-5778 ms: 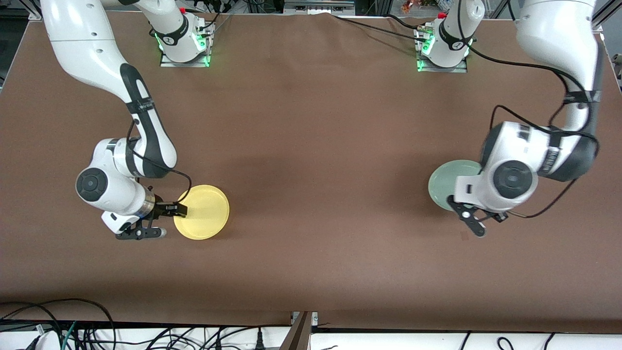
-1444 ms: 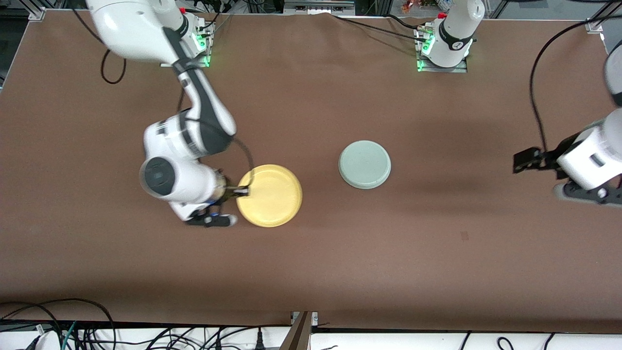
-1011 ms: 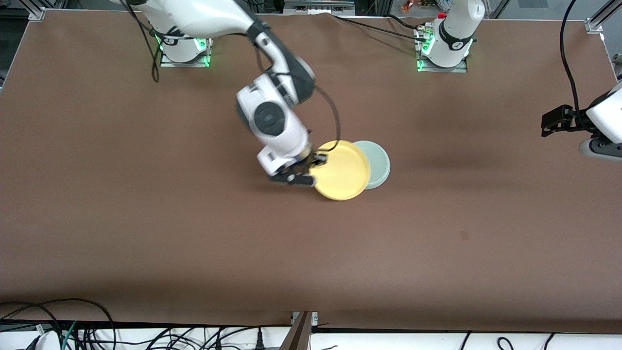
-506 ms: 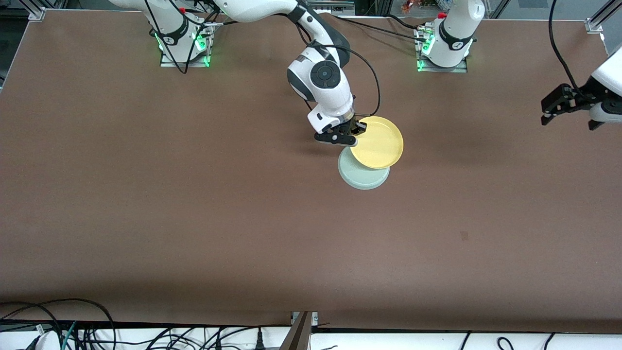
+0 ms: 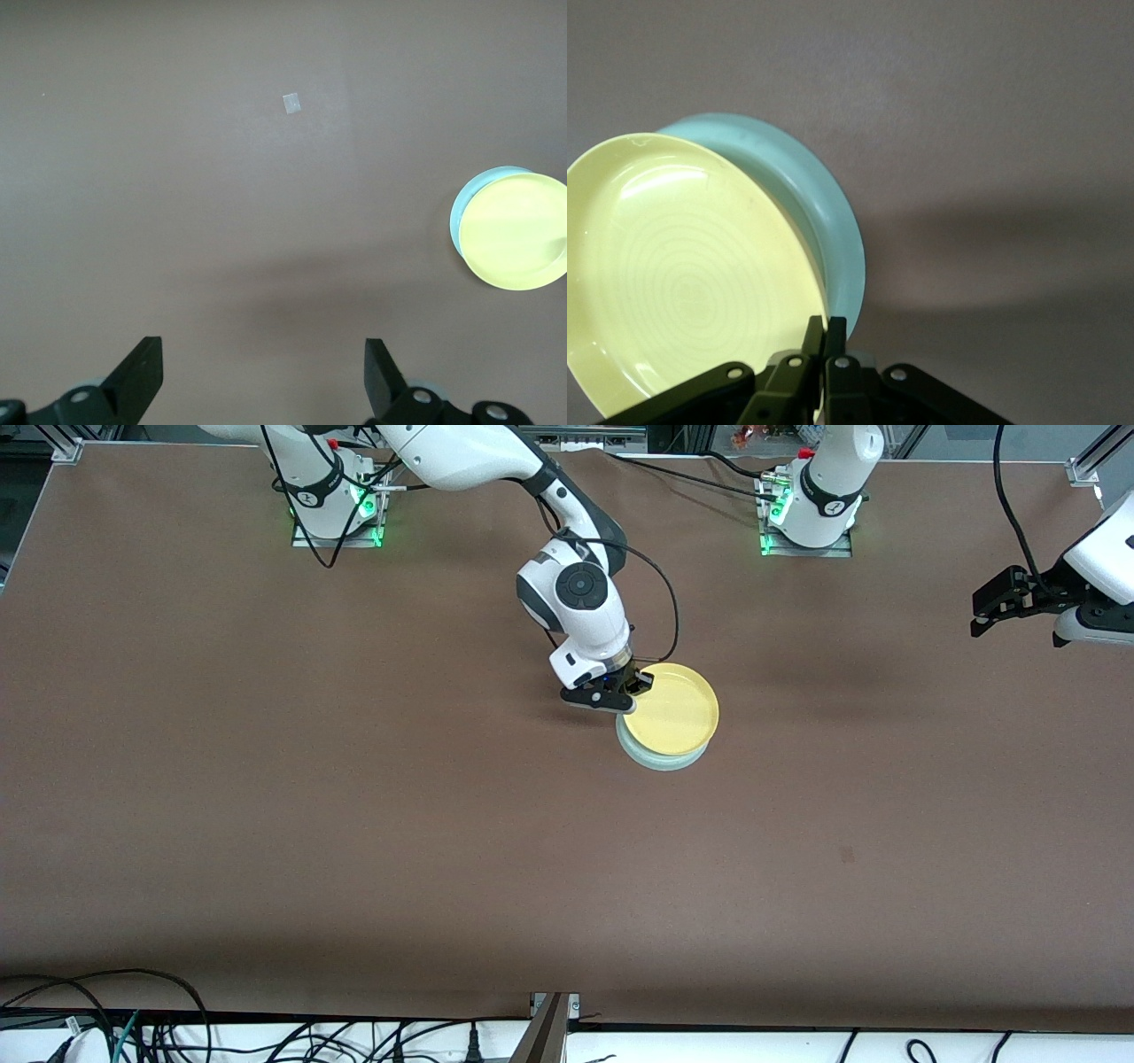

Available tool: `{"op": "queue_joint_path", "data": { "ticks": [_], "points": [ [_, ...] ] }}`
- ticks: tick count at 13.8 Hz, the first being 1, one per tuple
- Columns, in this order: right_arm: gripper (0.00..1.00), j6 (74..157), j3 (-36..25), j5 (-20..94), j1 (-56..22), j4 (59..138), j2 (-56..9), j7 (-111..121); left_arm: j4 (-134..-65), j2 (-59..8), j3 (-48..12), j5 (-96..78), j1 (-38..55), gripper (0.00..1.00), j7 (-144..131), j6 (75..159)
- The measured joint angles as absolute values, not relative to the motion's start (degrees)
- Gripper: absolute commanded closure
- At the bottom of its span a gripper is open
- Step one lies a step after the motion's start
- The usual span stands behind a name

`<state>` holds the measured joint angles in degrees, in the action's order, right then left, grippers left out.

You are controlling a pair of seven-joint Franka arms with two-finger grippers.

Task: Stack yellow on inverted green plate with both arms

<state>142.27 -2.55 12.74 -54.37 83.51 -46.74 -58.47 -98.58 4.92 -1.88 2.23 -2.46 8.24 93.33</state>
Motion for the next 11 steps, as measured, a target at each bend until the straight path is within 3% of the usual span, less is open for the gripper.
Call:
{"op": "queue_joint_path", "data": {
  "ticks": [1,3,7,11],
  "points": [
    [0.69,142.34,-2.55,12.68,-53.99,83.51,-46.8,-58.34,-98.4,4.68,-1.92,2.23,-2.46,0.0,8.24,93.33],
    [0.0,143.64,-2.55,12.66,-53.65,83.52,-47.4,-58.26,-98.27,4.52,-1.95,2.23,-2.46,0.0,8.24,93.32],
    [0.0,145.31,-3.96,12.49,-53.72,83.01,-47.56,-58.12,-98.08,4.52,-1.94,2.23,-2.49,0.0,8.24,92.58],
    [0.0,132.21,-12.68,12.4,-53.5,80.83,-41.34,-54.21,-97.99,4.49,-1.6,2.23,-2.54,0.0,8.24,91.81]
  ]
}}
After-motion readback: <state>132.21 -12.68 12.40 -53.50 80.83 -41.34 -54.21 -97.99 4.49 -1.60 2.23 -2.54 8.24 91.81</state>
